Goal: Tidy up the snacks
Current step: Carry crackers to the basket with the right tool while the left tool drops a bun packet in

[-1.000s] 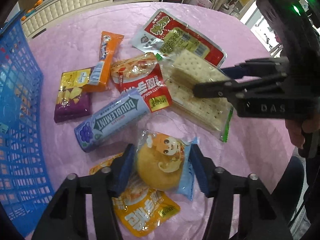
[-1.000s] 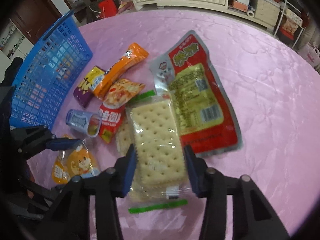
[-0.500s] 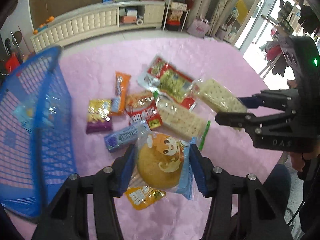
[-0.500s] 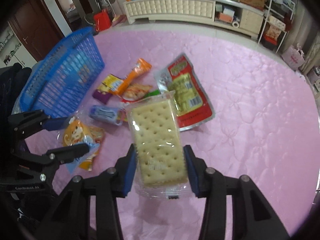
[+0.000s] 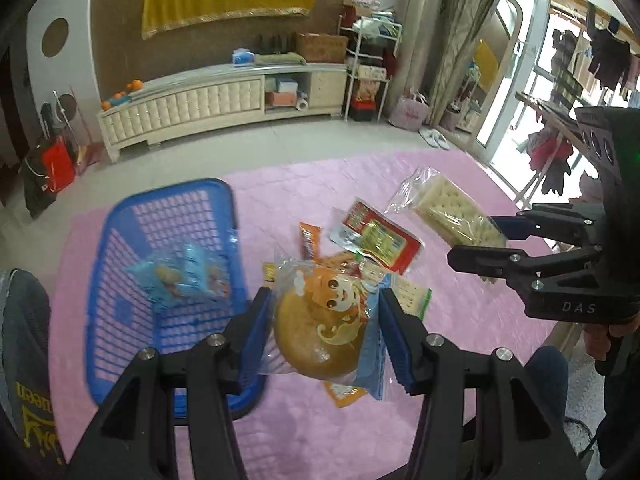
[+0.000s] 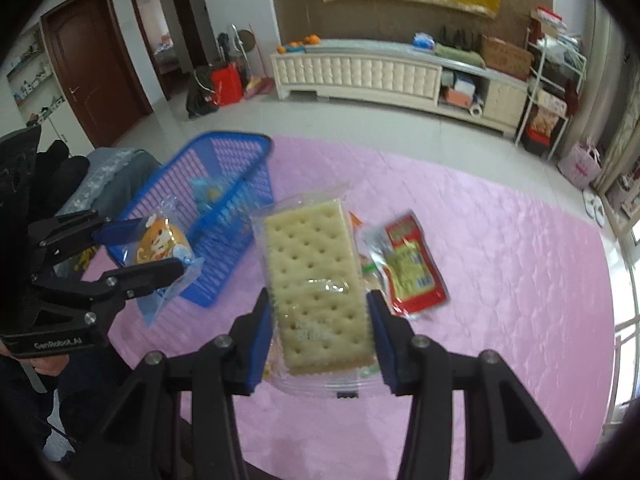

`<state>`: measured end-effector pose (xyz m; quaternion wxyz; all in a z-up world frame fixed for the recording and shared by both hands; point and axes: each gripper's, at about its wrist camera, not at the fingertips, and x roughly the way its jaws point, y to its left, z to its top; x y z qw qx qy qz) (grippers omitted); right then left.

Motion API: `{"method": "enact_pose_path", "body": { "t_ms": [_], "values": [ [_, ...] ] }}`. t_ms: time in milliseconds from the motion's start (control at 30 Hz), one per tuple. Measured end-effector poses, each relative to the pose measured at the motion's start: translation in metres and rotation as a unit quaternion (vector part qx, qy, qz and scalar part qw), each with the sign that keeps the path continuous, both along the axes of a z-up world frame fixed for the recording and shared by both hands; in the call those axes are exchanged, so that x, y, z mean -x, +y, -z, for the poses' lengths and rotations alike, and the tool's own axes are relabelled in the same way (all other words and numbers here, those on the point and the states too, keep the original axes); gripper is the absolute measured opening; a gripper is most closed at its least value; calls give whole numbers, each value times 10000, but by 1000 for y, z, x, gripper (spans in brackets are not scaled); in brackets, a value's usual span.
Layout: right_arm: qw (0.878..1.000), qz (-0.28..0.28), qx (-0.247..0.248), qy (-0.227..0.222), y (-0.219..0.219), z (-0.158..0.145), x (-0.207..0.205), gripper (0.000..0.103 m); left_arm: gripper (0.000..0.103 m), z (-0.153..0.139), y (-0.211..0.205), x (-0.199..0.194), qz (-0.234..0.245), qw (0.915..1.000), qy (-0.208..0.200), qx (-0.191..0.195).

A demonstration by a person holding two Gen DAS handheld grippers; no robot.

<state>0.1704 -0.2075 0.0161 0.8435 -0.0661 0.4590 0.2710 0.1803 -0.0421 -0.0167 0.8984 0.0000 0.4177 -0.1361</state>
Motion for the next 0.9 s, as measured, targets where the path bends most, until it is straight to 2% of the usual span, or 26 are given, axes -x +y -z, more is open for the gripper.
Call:
{"method": "enact_pose_path", "body": {
  "t_ms": [167, 367, 600, 900],
  "values": [
    [9998, -176, -124, -57, 34, -12, -5, 50, 51, -8, 33, -2, -195, 9997, -105, -71],
    [9987, -483, -142, -42, 82, -13, -12, 50, 51, -8, 73, -6, -454, 9988, -111, -123],
    [9974, -701, -53, 141, 132, -3, -30, 50, 51, 1, 116, -21, -738, 9972, -25, -122],
    [9953, -818, 180, 481, 175, 25, -51, 51, 51, 27, 143, -47, -895, 9957, 234, -110]
  ]
}}
